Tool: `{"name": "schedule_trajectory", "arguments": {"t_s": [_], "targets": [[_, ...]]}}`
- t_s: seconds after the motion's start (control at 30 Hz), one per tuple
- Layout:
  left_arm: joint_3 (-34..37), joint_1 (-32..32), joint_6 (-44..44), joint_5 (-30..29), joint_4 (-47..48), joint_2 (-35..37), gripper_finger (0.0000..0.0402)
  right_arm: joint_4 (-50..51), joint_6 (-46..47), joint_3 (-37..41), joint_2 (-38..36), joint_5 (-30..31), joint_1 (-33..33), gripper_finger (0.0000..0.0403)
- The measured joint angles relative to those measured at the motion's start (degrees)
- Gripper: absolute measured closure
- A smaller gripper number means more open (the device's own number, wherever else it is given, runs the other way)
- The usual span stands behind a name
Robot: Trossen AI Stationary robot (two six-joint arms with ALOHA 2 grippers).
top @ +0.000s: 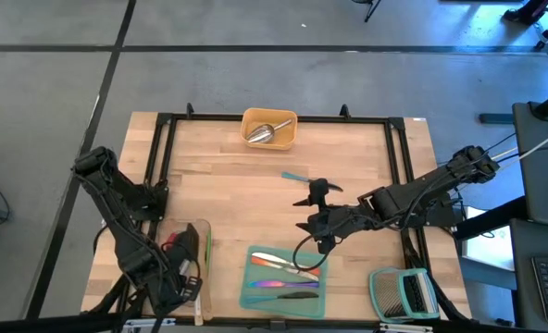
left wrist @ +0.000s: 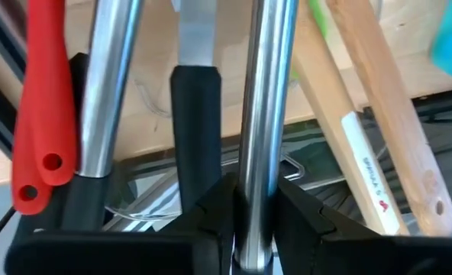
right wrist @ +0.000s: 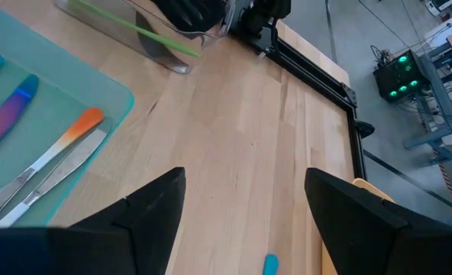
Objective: Pick & Place Kitchen Items
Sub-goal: Put the slotted spatula into the transparent bin, then put the blue table knife into the green bin
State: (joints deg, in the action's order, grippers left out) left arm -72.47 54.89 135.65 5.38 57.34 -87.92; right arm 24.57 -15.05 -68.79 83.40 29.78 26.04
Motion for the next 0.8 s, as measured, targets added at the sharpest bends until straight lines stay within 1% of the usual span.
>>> {"name": "schedule_trajectory", "arguments": {"t_s": [0.1,0.33,0.47,0.57,0.7,0.8], "targets": [[0.00,0.02,0.27,0.29,0.73,0.00,0.0325,-0.02,-0.01,0.00,0.00,0.00,0.00,0.0131],[0.00,0.02,-0.82,0.80,2.73,0.00,0.0320,-0.02,-0.02,0.00,0.00,0.00,0.00,0.0131],[0.00,0.02,-2.14,2.62,4.89,0.00,0.0313,-0.02,-0.02,0.00,0.00,0.00,0.00,0.0131],[0.00,-0.03,-2.86,2.76,6.74,0.00,0.0291,-0.03,-0.02,0.00,0.00,0.00,0.01,0.0131],[0.00,-0.41,-4.37,2.65,8.15,0.00,0.0247,-0.12,-0.02,0.00,0.00,0.00,0.00,0.0131],[0.00,-1.35,-7.63,0.58,8.88,0.00,0.0217,-0.15,-0.41,0.00,0.00,0.02,0.01,0.0131]]}}
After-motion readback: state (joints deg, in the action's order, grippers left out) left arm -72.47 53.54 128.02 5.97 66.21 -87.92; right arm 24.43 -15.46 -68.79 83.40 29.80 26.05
